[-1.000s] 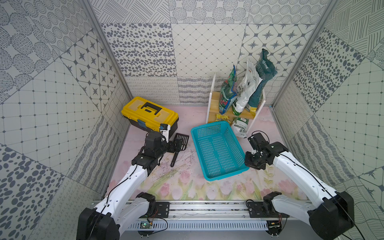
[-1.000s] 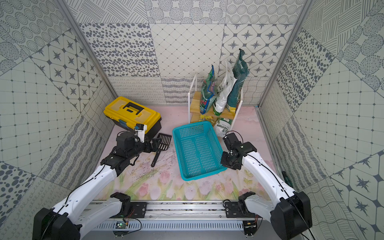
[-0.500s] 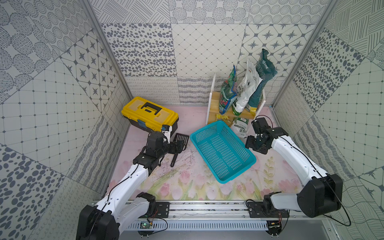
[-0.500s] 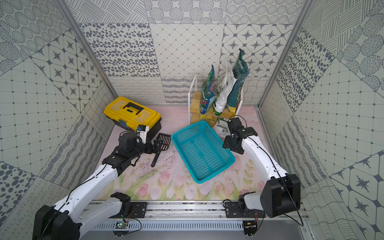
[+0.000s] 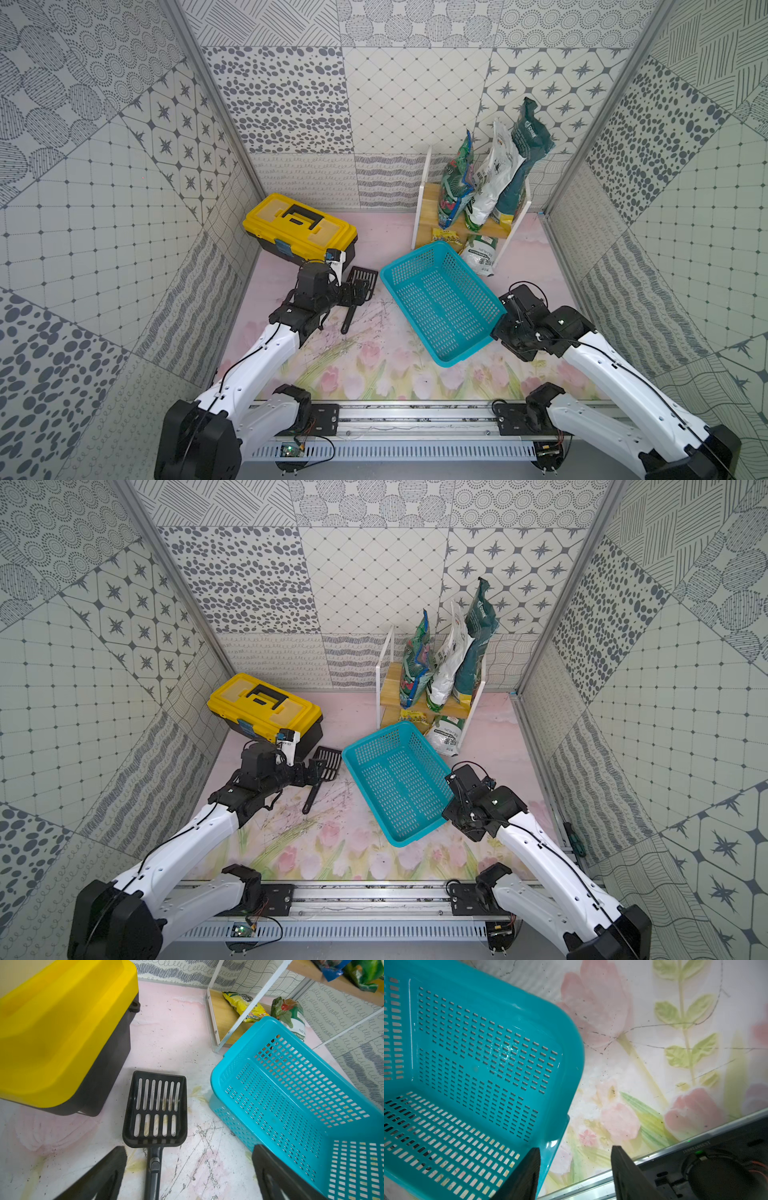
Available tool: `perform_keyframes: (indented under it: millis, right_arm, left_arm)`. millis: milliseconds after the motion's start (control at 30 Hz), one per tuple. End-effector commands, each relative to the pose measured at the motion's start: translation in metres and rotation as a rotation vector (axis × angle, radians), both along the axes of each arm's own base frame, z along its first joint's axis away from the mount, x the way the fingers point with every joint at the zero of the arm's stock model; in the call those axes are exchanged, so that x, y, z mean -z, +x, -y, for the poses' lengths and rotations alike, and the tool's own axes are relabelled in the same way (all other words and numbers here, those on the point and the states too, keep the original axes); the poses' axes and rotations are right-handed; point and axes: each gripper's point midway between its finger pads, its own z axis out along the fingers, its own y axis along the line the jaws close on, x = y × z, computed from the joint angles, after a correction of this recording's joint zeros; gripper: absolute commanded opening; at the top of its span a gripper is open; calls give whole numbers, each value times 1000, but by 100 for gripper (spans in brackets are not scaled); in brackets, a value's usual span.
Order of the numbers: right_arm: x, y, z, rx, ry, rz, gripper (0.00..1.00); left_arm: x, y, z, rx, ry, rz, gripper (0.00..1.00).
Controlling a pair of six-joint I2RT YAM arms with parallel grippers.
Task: Take down the fertilizer bag from the shelf
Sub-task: Adjust the storage box at the center of the board.
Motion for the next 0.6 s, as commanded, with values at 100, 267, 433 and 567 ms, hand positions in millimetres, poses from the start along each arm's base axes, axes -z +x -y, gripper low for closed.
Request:
perform_keyframes:
  millis: [100,267,433,567]
  right_arm:
    - [12,38,-34,35,77,32,47]
    - [16,46,-27,12,14,34,32]
    - [17,48,-11,-12,19,31,19]
    - [6,59,4,-89,67,46,18]
  left_arm:
    - [-3,1,-1,0,15,10,100]
    - [-1,1,0,2,15,1,100]
    - [2,2,1,5,10,-9,100]
    - [2,2,1,4,10,-11,100]
